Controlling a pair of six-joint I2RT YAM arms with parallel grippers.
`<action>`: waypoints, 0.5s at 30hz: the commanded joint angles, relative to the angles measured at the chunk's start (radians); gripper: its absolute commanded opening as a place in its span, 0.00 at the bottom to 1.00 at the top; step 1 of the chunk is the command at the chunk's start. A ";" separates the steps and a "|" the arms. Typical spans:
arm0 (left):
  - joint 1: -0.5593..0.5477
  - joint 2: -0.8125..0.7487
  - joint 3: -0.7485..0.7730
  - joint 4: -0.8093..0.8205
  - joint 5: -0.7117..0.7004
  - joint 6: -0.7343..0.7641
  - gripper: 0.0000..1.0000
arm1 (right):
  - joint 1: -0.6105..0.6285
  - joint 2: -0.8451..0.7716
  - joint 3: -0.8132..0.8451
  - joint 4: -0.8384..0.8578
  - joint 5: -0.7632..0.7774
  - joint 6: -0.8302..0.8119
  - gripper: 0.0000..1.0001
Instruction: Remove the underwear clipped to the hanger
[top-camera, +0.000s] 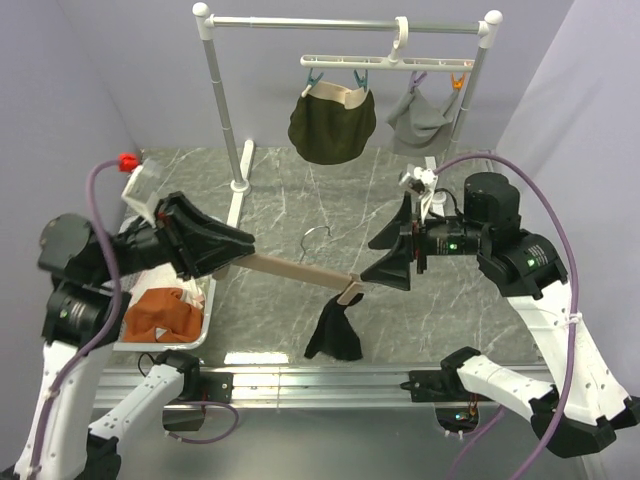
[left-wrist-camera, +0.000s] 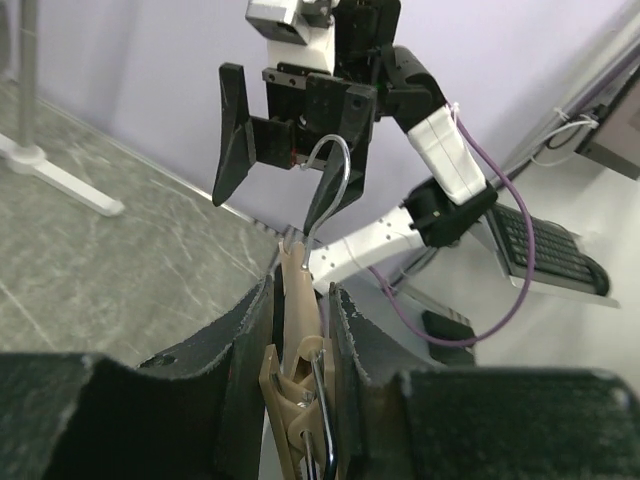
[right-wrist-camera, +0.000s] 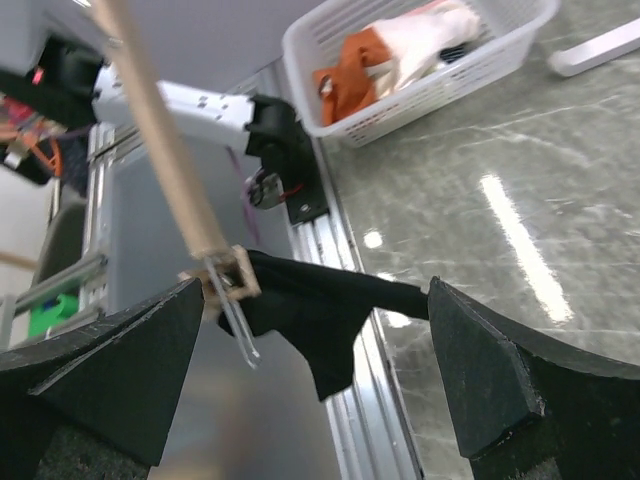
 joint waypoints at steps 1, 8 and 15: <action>-0.002 0.065 -0.038 0.188 0.118 -0.104 0.00 | 0.038 0.017 0.067 -0.046 -0.052 -0.049 1.00; -0.004 0.166 -0.041 0.177 0.116 -0.072 0.00 | 0.079 0.051 0.116 -0.028 -0.081 -0.047 1.00; -0.025 0.247 -0.042 0.303 0.157 -0.136 0.00 | 0.223 0.123 0.128 -0.026 0.027 -0.040 0.98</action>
